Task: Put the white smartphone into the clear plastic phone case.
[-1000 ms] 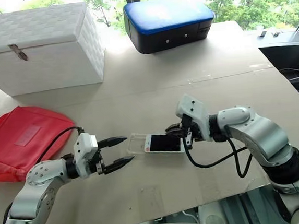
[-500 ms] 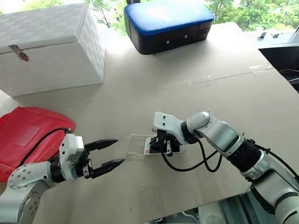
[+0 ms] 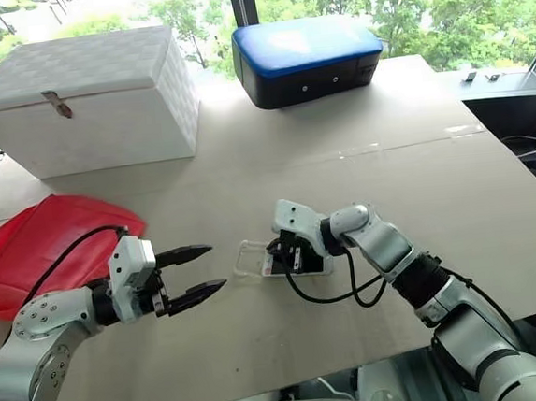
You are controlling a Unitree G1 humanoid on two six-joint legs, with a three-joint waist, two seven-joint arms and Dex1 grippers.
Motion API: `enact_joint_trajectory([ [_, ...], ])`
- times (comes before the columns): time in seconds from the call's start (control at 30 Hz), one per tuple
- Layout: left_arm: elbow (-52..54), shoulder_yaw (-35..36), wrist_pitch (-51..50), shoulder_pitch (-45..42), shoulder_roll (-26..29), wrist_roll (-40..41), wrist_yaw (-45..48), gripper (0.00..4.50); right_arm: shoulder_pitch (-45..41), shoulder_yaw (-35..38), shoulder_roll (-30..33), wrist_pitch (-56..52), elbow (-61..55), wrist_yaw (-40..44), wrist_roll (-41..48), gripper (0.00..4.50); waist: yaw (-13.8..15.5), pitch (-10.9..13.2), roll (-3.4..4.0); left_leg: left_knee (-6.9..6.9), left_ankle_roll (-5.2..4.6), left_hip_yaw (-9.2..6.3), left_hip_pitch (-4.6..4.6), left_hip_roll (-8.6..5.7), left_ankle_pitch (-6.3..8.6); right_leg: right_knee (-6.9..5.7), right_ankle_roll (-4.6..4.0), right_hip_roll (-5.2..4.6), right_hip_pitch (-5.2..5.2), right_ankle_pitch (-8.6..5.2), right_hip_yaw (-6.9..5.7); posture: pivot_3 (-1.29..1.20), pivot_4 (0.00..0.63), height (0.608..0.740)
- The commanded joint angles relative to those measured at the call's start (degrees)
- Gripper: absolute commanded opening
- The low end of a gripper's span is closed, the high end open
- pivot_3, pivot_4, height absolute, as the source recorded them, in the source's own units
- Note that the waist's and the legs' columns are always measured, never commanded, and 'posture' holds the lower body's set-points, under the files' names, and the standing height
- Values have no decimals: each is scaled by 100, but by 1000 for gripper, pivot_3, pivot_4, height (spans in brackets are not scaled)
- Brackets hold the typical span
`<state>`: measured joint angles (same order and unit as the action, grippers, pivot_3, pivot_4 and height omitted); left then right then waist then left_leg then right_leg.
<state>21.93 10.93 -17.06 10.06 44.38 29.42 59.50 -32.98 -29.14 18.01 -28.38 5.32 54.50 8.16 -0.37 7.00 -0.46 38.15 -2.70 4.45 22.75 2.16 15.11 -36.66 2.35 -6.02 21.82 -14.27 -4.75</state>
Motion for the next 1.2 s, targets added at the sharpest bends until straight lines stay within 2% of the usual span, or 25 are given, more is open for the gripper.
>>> enact_joint_trajectory([
  [0.03, 33, 39, 124, 13, -9, -5, 43, 3600, 199, 547, 179, -398, -599, 48, 407, 27, 2, 37, -6, 0, 14, -1, 10, -1, -11, 4, 0, 0, 3, 1, -3, 0, 150, 734],
  [0.13, -54, 5, 157, -28, -8, -30, 83, 3600, 241, 761, 259, -676, -1154, 114, 687, 27, -25, 57, -16, 0, -3, -2, 43, -2, -20, 13, 5, -1, 32, 5, -5, 0, 150, 734],
  [0.2, -107, -4, 185, -47, -2, -40, 113, 3600, 252, 817, 333, -894, -1465, 137, 833, 27, -45, 63, -18, 1, -4, -4, 101, -2, -22, 9, 15, 2, 88, 15, -6, 0, 150, 734],
  [0.4, -212, -50, 253, -70, -15, -74, 194, 3600, 352, 592, 774, -1465, -2244, 441, 1162, 27, -36, 86, -19, -5, -8, -3, 108, -1, -19, 21, 13, 30, 91, 17, -16, 0, 150, 734],
  [0.6, -235, -59, 299, -34, -53, -111, 231, 3600, 311, 68, 959, -1378, -1873, 503, 804, 27, -30, 109, -27, 2, -27, -3, 108, -2, -8, 24, 13, 28, 90, 17, -19, 0, 150, 734],
  [0.73, -245, -37, 336, 2, -53, -131, 246, 3600, 139, -646, 1102, -906, -1051, 644, 102, 27, -43, 113, -25, 4, -26, -3, 102, -1, -9, 23, 14, 30, 89, 17, -17, 0, 150, 734],
  [0.87, -199, 0, 346, 47, -44, -131, 209, 3600, 7, -998, 1075, -479, -341, 724, -312, 27, -40, 109, -31, 6, -24, -5, 93, 2, -10, 13, 14, 37, 84, 16, -16, 0, 150, 734],
  [1.1, -206, 18, 433, 114, -41, -220, 145, 3600, 12, -944, 1030, -203, -208, 834, -399, 27, -24, 89, -39, 17, -31, -7, 78, 4, -7, 1, -3, 22, 71, 6, -14, 0, 150, 734],
  [1.2, -225, -61, 399, 78, 3, -436, 1, 3600, 108, -308, 834, -249, -484, 736, 116, 27, -25, 89, -39, 17, -30, -9, 79, 4, -7, 0, -4, 12, 72, 7, -15, 0, 150, 734],
])
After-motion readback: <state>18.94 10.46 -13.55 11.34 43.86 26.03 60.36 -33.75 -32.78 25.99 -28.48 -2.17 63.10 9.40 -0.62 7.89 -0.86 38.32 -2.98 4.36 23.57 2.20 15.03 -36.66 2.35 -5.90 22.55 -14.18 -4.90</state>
